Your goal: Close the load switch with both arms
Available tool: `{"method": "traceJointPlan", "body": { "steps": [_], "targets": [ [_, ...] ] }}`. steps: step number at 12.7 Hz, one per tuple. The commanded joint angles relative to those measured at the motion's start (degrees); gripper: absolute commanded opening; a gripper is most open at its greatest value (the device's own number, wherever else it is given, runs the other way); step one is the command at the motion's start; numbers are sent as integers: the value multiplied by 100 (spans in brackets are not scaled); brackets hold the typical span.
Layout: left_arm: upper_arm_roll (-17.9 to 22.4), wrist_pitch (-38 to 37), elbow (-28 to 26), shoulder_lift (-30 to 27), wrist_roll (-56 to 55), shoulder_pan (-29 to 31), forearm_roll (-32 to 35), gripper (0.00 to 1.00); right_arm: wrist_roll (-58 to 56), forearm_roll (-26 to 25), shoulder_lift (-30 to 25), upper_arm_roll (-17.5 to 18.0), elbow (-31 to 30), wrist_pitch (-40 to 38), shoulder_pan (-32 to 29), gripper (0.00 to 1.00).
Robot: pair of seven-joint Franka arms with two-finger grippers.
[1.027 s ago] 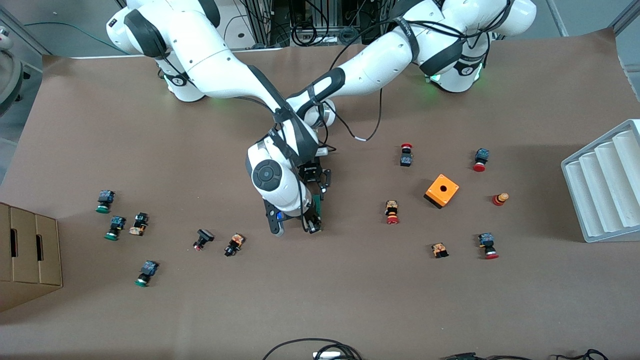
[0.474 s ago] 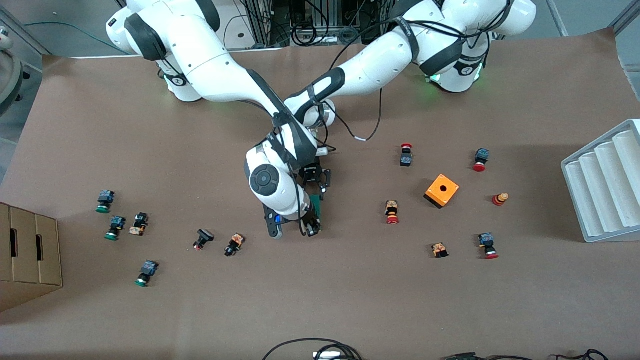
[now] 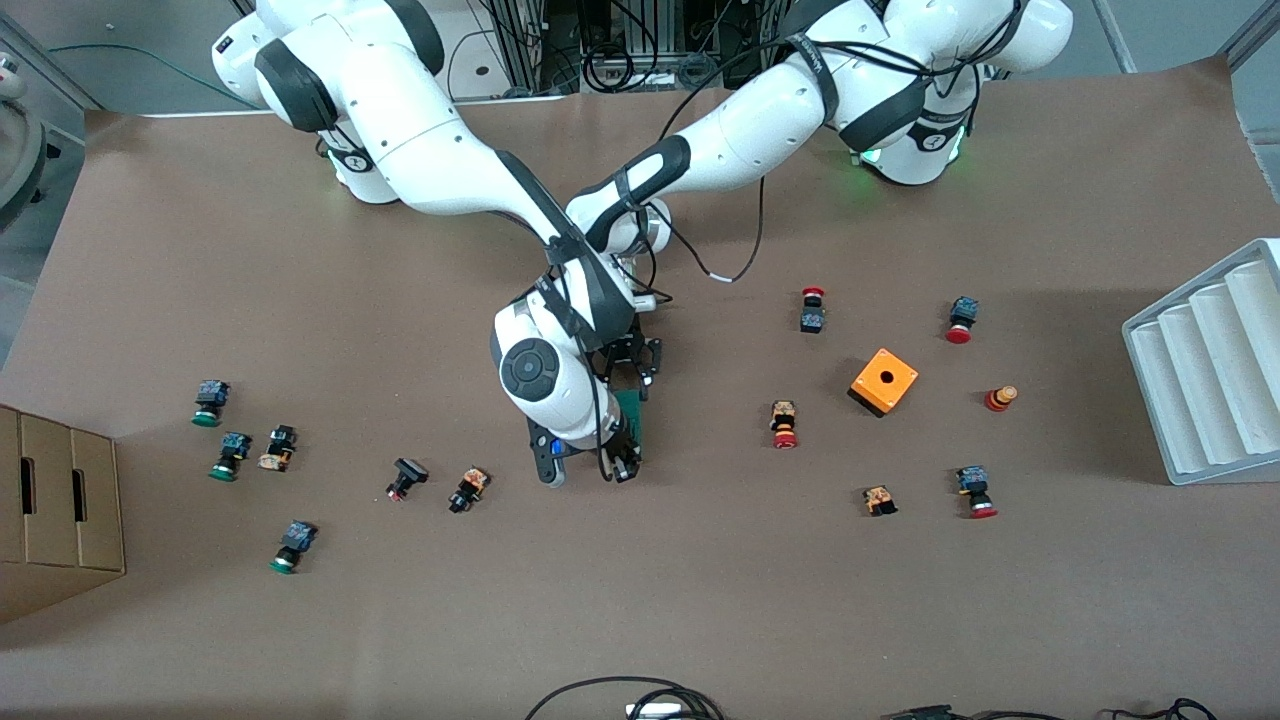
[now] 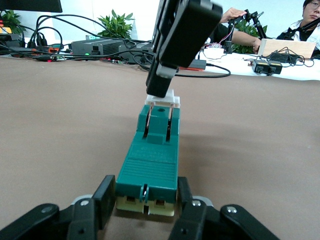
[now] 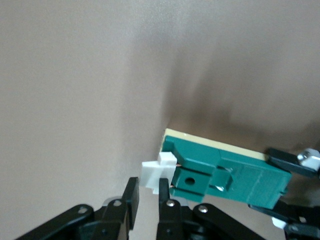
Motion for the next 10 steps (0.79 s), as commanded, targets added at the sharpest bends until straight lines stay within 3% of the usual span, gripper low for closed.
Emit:
{"method": "traceJointPlan", "body": {
  "steps": [1, 5, 7, 10],
  "targets": [
    [-30, 17, 100, 115, 23, 12, -12, 58, -180, 114, 301, -22, 265, 35, -86, 21],
    [-21, 26, 91, 123, 23, 12, -21, 57, -154, 123, 152, -13, 265, -96, -95, 24],
    [-21, 26, 91, 123, 32, 12, -12, 57, -153, 123, 38, -13, 273, -289, -121, 33],
    [-21, 35, 91, 123, 32, 12, -21, 57, -267, 123, -374, -22, 212, -631, -305, 96]
  ]
}}
